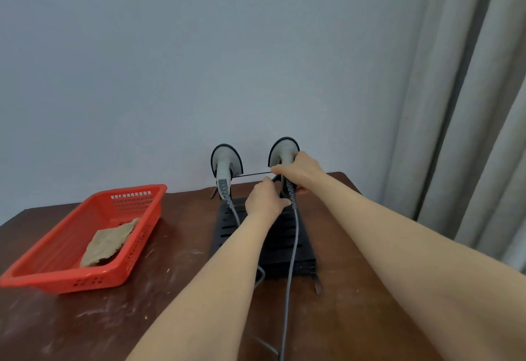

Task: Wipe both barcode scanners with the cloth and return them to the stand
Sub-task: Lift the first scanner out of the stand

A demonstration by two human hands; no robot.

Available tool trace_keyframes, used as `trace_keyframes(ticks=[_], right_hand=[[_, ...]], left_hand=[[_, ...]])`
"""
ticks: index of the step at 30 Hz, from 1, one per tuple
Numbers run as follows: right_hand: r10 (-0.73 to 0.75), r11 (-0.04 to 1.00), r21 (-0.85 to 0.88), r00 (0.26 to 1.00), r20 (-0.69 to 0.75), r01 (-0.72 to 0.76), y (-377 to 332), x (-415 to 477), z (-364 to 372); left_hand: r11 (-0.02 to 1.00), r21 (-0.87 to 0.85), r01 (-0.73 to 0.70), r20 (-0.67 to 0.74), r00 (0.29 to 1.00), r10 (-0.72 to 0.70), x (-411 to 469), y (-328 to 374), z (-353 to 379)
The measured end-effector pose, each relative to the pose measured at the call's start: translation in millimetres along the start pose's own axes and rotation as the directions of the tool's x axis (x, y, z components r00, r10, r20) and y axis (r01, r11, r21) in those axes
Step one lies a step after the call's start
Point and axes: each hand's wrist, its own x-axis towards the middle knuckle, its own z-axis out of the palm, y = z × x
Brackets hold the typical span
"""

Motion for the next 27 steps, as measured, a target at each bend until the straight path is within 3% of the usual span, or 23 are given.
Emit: trace_keyframes(ticks=[5, 15, 27], right_hand=[[0.006, 1.000, -0.029, 1.000, -0.029, -0.007, -0.6, 2.5, 4.8], [-0.037, 0.997, -0.071, 0.994, -0.099, 0.030, 3.6, 3.6, 8.3], [-0.063, 0.998, -0.020, 0.986, -0.152, 0.061, 3.0, -3.0, 5.1]], left_hand=[[0.998, 0.059, -0.028, -0.067, 0.997, 0.032, -1.0, 3.0, 0.4], [0.970, 0.230, -0.081, -0.036, 0.995, 0.092, -6.3, 7.5, -0.8], [0.962, 0.262, -0.074, -0.031, 0.996, 0.085, -5.2, 10.4, -1.6]])
